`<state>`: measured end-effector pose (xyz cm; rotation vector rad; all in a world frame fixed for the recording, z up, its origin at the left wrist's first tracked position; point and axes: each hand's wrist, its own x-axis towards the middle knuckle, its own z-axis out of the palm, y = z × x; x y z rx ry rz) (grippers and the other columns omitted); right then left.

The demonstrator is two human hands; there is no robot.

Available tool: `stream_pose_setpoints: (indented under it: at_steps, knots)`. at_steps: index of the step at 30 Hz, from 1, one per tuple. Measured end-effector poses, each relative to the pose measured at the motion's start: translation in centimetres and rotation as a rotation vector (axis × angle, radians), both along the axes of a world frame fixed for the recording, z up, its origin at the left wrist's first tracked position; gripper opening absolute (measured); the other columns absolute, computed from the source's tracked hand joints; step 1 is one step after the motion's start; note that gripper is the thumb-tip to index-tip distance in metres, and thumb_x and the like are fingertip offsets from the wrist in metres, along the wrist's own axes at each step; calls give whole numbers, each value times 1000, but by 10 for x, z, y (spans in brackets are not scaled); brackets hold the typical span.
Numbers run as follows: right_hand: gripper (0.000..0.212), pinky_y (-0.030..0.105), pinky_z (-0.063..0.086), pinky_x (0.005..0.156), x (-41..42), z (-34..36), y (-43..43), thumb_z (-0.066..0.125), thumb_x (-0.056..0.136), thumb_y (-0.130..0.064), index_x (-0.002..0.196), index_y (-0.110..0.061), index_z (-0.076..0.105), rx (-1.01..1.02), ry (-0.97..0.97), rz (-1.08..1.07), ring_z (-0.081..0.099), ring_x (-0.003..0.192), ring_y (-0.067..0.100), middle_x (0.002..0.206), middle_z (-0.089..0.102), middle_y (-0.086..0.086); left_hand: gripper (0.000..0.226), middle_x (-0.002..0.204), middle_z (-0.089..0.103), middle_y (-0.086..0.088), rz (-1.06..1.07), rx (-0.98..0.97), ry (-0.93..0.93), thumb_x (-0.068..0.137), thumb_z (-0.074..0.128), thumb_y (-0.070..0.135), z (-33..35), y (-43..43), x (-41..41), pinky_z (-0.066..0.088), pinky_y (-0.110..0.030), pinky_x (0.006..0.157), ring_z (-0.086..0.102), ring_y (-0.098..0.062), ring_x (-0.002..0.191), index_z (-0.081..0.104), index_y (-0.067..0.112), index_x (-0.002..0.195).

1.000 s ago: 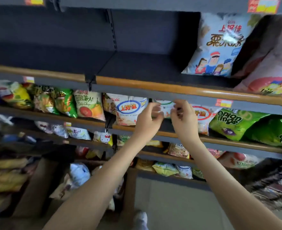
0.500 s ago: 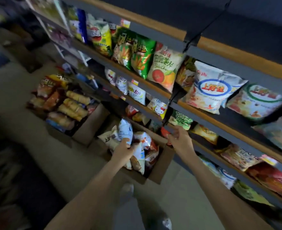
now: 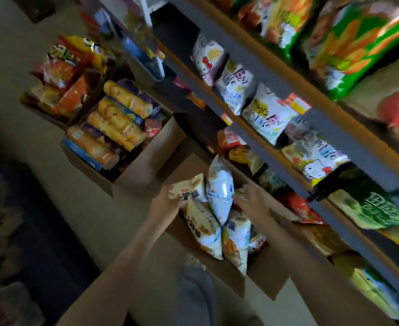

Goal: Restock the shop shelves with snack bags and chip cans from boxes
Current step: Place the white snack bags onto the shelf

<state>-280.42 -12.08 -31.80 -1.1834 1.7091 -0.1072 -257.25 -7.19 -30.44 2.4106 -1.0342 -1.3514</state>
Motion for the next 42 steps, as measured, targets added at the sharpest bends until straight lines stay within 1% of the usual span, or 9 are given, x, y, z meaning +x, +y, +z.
stream_pose_setpoints:
  at_steps: [7,11,16,20,25,29,32,37,42]
  knots:
    - [51,40,45,90,69,-114,-55,63,90,-42,119,-1,54,-133,148,-132,53,113,33,122,56,17,34,123,62,-6,-104,32,61,102,43,19,-100,-20,3,49,-27,80,61,-20,107,47,16,135]
    - [46,40,45,76,72,-134,-55,49,97,-44,111,-2,56,-163,343,0,54,108,36,113,59,19,34,125,61,-10,-139,62,91,102,41,19,-125,-12,0,41,-14,56,62,-20,100,45,16,137]
    - [36,39,43,77,68,-140,-65,32,102,-21,109,6,55,-120,327,119,53,106,41,109,57,27,37,131,56,-3,-199,45,122,102,43,24,-122,-13,0,55,-39,82,61,-14,97,42,21,139]
    - [38,42,45,79,64,-126,-63,37,101,-28,123,0,50,-215,527,175,48,116,37,125,51,20,39,133,53,-5,-269,-19,105,102,45,21,-110,-20,-6,50,-36,91,57,-18,112,42,22,140]
    - [63,46,40,99,66,-141,-81,52,94,-50,139,-8,40,-216,430,211,43,126,37,138,46,18,48,140,45,-8,-320,-72,76,102,46,28,-113,-26,-17,42,-30,93,53,-22,118,34,20,147]
    - [41,20,44,64,67,-156,-79,40,103,-31,114,6,56,-112,319,96,59,95,32,103,60,25,58,147,37,-5,-365,-84,75,100,49,34,-117,-20,-22,39,-28,95,46,-20,128,25,23,152]
    - [39,16,35,52,58,-141,-64,30,105,-17,136,3,43,-143,356,184,51,81,27,127,53,25,61,153,31,-7,-401,-72,49,99,51,35,-117,-15,-22,38,-29,100,34,-20,140,23,26,153]
    - [46,36,38,107,14,-59,-34,38,104,-28,149,-17,36,-227,39,25,40,137,27,154,36,8,71,151,31,-7,-361,-75,119,96,57,34,-81,-21,-47,37,-24,89,43,-21,130,17,32,154]
    - [34,20,48,87,-46,53,-5,49,101,-23,133,-16,57,-380,-175,-204,61,107,18,123,64,10,97,163,11,3,-365,-220,252,87,66,50,-13,-23,-91,29,-38,113,21,-20,147,-3,38,154]
